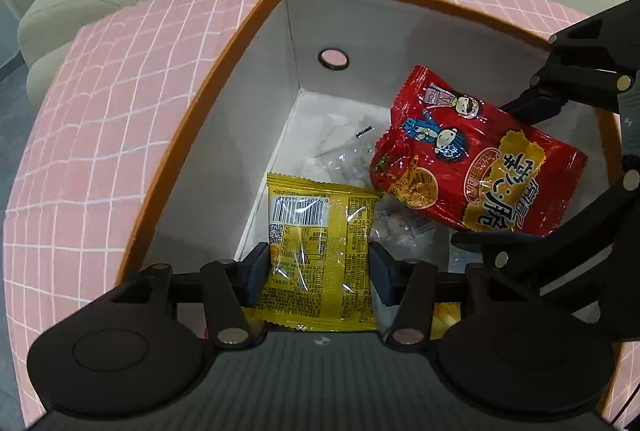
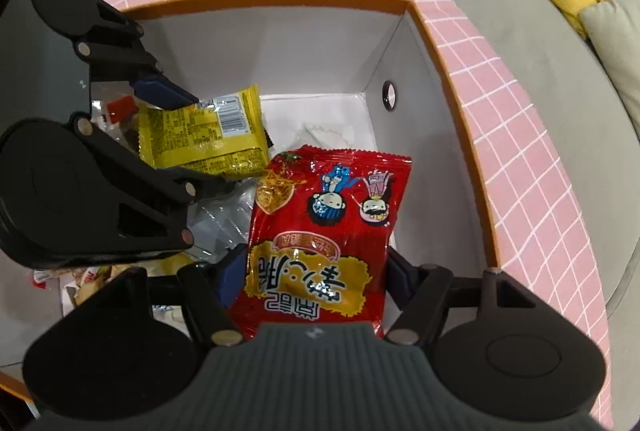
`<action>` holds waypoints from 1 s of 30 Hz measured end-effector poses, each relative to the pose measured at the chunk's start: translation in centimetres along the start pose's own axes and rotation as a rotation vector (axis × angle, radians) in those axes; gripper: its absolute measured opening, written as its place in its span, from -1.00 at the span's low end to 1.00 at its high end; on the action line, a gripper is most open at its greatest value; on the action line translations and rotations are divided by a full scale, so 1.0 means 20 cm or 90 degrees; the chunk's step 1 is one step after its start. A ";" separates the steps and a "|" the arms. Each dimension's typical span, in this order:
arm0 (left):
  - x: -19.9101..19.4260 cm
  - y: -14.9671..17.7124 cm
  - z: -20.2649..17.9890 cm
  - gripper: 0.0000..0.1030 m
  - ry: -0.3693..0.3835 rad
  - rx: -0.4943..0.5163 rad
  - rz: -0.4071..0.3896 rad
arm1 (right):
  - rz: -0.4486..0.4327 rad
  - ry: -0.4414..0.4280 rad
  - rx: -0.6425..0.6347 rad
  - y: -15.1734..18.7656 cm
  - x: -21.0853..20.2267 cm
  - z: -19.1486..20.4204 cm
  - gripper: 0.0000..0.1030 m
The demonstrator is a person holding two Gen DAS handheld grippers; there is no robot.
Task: Organize snacks
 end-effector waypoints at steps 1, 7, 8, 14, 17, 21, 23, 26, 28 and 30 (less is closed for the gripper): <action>0.01 0.00 0.00 0.15 0.001 -0.001 0.003 | 0.003 0.000 0.000 0.00 0.01 0.00 0.31; 0.02 0.01 0.02 0.25 -0.011 -0.002 0.013 | 0.010 0.000 0.012 0.04 0.06 -0.01 0.39; 0.02 0.01 0.02 0.25 -0.010 -0.001 0.015 | 0.007 -0.002 0.013 0.04 0.06 -0.01 0.40; -0.01 0.01 0.03 0.34 -0.020 -0.011 0.013 | 0.000 0.005 0.025 0.03 0.04 -0.03 0.66; -0.05 0.01 0.03 0.41 -0.022 -0.015 0.011 | -0.011 0.015 0.021 0.03 -0.01 -0.03 0.73; -0.14 0.00 0.02 0.50 -0.036 -0.012 -0.003 | -0.028 0.026 0.010 0.01 -0.10 -0.01 0.78; -0.19 -0.01 0.02 0.53 -0.040 -0.011 -0.015 | -0.041 0.032 0.012 0.01 -0.15 -0.01 0.81; -0.28 -0.02 0.01 0.55 -0.042 -0.010 -0.039 | -0.067 0.042 0.024 0.01 -0.25 -0.02 0.84; -0.36 -0.02 0.00 0.55 -0.046 -0.005 -0.061 | -0.086 0.047 0.041 0.00 -0.33 -0.02 0.84; -0.44 -0.03 -0.02 0.55 -0.053 -0.001 -0.085 | -0.113 0.051 0.068 0.01 -0.42 -0.04 0.84</action>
Point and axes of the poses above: each gripper's, at about its wrist camera, not at the fingertips, and x roughly the way its jaws point, z to its left, y to its underside, the point moved 6 cm from there along x, roughly the way its jaws point, and after that the axes turned 7 degrees about -z, right-handed, at the moved point
